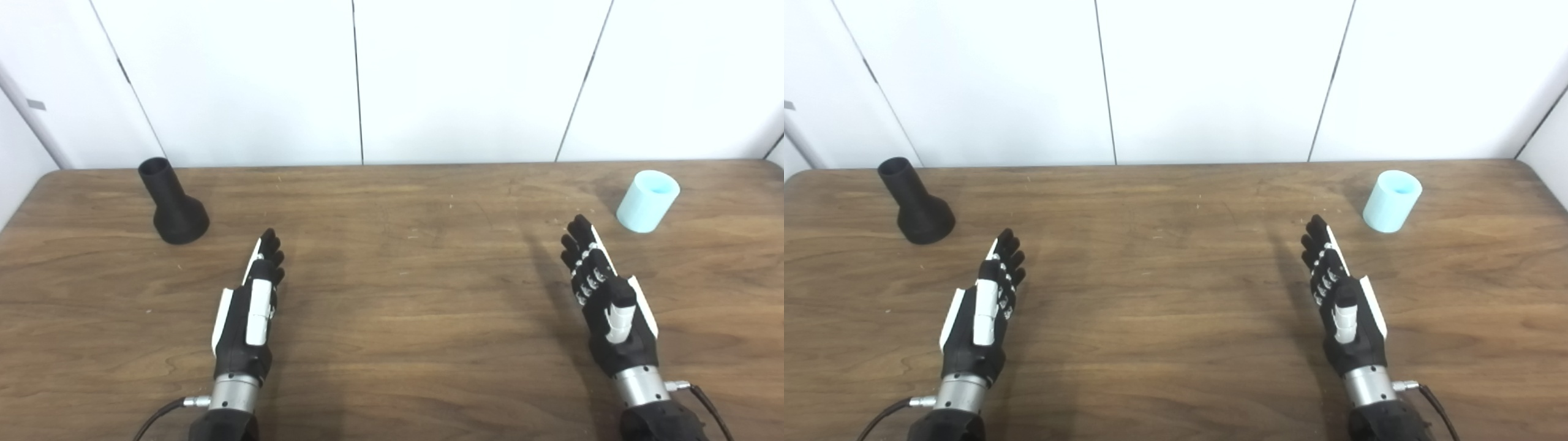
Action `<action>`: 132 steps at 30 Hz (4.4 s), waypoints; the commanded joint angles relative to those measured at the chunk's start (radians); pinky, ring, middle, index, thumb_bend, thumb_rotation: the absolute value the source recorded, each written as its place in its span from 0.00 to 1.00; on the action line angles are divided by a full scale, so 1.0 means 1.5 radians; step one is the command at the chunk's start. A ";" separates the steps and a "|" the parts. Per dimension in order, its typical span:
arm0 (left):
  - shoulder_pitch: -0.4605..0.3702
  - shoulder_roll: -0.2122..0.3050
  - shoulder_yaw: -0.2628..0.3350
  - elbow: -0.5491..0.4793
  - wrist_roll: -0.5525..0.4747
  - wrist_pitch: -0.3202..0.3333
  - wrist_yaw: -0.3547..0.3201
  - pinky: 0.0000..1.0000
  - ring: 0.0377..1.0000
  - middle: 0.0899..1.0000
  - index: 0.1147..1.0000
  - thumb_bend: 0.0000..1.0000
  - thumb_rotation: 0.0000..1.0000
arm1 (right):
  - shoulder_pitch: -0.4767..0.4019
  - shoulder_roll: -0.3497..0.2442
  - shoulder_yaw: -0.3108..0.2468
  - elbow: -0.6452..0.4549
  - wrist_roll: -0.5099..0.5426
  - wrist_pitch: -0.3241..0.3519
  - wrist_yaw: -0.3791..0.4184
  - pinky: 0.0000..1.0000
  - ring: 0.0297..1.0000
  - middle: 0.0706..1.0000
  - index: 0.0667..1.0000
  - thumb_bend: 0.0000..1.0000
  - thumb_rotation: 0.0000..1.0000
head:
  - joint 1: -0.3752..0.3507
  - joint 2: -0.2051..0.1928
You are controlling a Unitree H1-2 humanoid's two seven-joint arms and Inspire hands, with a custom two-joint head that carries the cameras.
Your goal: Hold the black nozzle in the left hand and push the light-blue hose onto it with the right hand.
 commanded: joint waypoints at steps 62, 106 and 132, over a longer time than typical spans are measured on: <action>-0.021 -0.010 0.019 0.170 0.033 -0.230 0.055 1.00 1.00 1.00 1.00 0.79 0.78 | -0.034 -0.028 -0.015 0.243 0.052 -0.222 0.073 1.00 1.00 1.00 1.00 0.87 1.00 | 0.097 -0.159; -0.250 0.122 0.157 0.424 0.197 -0.128 0.340 0.86 1.00 1.00 1.00 0.76 0.28 | -0.020 -0.059 -0.038 0.200 0.097 -0.171 0.089 1.00 1.00 1.00 1.00 0.86 1.00 | 0.147 -0.122; -0.300 0.212 0.097 0.493 0.224 -0.048 0.293 1.00 0.96 0.89 0.61 0.82 0.23 | -0.006 -0.050 -0.038 0.151 0.097 -0.128 0.082 1.00 1.00 1.00 1.00 0.85 0.98 | 0.135 -0.107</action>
